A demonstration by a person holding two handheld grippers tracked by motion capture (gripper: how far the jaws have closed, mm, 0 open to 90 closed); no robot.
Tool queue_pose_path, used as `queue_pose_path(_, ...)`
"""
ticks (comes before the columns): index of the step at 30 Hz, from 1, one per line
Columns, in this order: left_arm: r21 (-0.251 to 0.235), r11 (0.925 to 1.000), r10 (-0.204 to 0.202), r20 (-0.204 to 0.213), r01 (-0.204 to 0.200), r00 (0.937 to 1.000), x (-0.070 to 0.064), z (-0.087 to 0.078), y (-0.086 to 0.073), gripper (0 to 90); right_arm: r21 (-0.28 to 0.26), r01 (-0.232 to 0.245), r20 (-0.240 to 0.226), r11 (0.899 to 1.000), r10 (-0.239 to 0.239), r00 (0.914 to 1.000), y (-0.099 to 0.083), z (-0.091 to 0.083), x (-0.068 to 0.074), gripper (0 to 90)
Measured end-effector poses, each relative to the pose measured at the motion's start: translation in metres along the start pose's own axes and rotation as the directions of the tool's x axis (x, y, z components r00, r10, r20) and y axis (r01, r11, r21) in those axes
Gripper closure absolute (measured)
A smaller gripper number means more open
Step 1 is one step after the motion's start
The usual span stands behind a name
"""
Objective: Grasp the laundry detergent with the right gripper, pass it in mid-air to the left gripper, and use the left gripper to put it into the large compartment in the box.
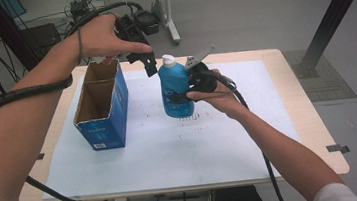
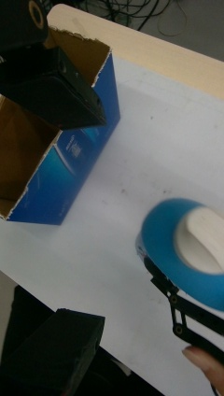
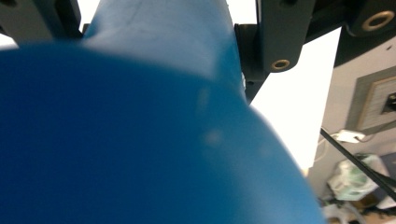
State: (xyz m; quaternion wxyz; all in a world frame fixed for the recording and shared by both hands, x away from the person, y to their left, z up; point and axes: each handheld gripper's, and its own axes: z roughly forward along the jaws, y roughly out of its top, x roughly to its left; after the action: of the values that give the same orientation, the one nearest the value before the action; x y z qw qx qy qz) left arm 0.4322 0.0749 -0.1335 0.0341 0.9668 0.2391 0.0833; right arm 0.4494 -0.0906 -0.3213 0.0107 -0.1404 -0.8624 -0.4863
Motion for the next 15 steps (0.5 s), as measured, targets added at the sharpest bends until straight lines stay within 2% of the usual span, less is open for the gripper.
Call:
queue_pose_path(2, 0.034, 0.9988, 0.034, -0.006, -0.034, 0.9994, 0.000, 0.001, 0.000, 5.9, -0.007, 0.017, -0.024, 1.000, -0.017, 0.9996, 0.004, 0.009, 0.000, 44.4)
queue_pose_path(4, 0.035, 0.9982, 0.049, 0.001, -0.049, 0.9988, 0.002, -0.002, -0.002, 5.8, -0.019, 0.040, -0.045, 0.999, -0.041, 0.9981, 0.008, 0.018, 0.001, 44.4)
queue_pose_path(9, 0.043, 0.9963, 0.074, 0.030, -0.075, 0.9968, 0.005, -0.004, -0.006, 5.5, -0.024, 0.093, -0.088, 0.995, -0.094, 0.9916, 0.017, 0.037, 0.005, 44.4)
queue_pose_path(12, 0.064, 0.9934, 0.092, 0.056, -0.095, 0.9942, 0.006, -0.003, -0.007, 5.5, -0.041, 0.117, -0.120, 0.992, -0.121, 0.9854, 0.022, 0.043, 0.008, 44.3)
queue_pose_path(15, 0.080, 0.9907, 0.105, 0.063, -0.110, 0.9925, 0.005, -0.002, -0.008, 5.5, -0.053, 0.136, -0.139, 0.989, -0.143, 0.9800, 0.026, 0.047, 0.010, 44.3)
